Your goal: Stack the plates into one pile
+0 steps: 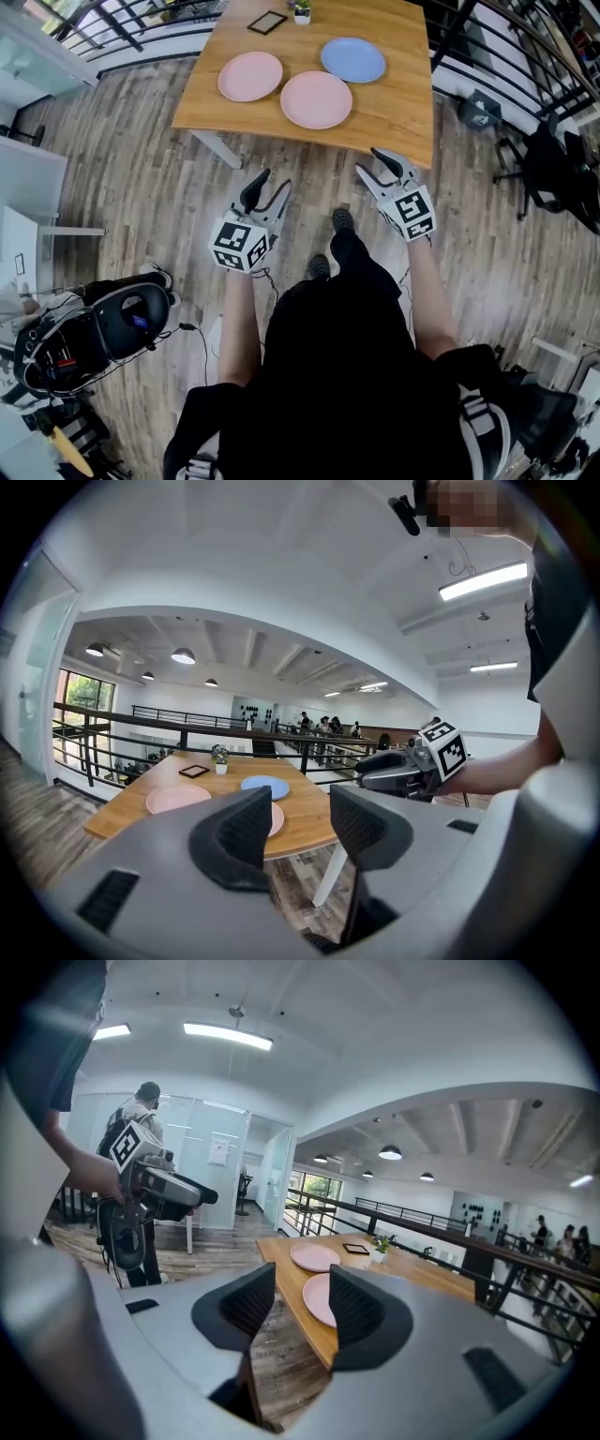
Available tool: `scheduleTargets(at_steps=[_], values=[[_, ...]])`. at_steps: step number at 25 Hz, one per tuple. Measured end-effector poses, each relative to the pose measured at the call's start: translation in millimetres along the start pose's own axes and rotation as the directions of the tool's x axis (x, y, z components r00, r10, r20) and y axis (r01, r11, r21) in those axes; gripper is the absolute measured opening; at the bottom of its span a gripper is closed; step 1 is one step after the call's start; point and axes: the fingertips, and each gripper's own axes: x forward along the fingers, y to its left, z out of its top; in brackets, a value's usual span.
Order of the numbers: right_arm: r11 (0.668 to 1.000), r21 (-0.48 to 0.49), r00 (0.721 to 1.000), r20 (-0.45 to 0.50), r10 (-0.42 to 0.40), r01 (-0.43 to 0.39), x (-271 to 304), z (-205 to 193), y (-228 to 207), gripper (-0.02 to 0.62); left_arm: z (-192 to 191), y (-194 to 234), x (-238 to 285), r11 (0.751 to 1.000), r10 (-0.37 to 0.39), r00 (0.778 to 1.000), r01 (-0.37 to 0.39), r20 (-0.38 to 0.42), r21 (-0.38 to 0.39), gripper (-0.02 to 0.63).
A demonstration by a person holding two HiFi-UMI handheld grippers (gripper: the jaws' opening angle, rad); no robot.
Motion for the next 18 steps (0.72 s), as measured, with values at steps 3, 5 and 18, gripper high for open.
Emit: scheduleTargets(at_steps=[3,5,18], values=[[1.000,0.008,1.000,-0.005,0.005,-0.005,-2,-4,-7,0.193,1,-4,5,1.000,0.005,1.000,-0.005,-0.010,0.000,0.195],[1.000,0.011,1.000,-0.009,0.012,-0.011,-2,-7,-12,0.193,1,-6,11,1.000,0.009,1.000,-0.009,-0.015,-0.005,0.195],[0.998,0.016,0.997,-0.036,0.069,-0.068,40,-12,-42,0.193,2,23,48,0.999,0.042,0.998,-0.043,-0.049,-0.030,0.195]])
